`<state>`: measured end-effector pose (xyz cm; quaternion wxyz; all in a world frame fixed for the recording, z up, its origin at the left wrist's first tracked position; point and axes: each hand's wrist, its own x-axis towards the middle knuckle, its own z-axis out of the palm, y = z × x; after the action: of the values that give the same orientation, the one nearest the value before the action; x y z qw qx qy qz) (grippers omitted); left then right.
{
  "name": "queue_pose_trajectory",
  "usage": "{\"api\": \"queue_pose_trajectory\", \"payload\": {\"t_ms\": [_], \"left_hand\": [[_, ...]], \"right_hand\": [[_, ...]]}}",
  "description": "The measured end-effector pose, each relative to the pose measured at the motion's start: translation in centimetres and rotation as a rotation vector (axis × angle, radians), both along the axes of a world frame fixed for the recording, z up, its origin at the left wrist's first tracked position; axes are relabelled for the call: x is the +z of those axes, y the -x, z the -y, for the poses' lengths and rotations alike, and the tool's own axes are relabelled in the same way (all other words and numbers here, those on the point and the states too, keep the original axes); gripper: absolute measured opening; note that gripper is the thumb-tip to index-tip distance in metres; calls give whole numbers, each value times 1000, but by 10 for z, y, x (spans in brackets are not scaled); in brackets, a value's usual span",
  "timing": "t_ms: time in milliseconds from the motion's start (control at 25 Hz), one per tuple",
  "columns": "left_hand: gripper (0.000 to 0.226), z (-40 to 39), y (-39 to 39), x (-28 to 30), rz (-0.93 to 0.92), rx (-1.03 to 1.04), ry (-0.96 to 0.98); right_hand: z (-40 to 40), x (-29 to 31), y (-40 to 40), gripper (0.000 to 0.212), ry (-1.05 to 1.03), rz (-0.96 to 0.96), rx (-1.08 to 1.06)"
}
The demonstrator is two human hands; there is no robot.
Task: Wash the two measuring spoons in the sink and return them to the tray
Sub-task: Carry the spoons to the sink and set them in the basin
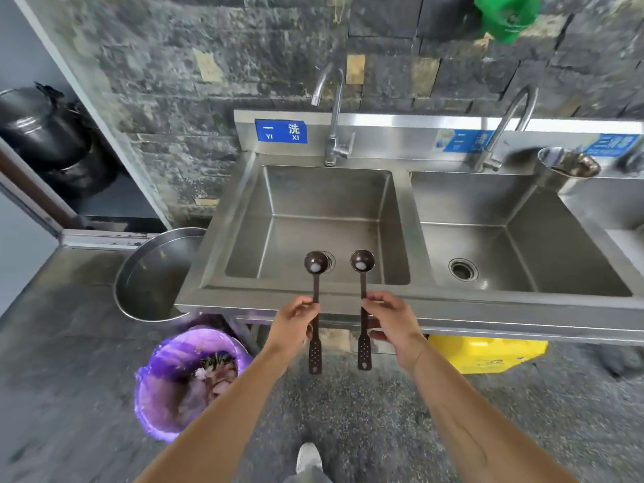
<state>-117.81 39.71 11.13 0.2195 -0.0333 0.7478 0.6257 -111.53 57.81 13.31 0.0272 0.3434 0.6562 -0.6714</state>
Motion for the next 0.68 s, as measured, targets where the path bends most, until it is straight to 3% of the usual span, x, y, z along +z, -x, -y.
{"api": "queue_pose_trajectory", "payload": {"t_ms": [480, 680], "left_hand": [[14, -29, 158, -15, 50, -64, 75], [5, -66, 213, -25, 70, -66, 131]], "right_hand": [[-36, -28, 146, 5, 31, 70, -42], [-79, -48, 207, 17, 56, 72, -19]]}}
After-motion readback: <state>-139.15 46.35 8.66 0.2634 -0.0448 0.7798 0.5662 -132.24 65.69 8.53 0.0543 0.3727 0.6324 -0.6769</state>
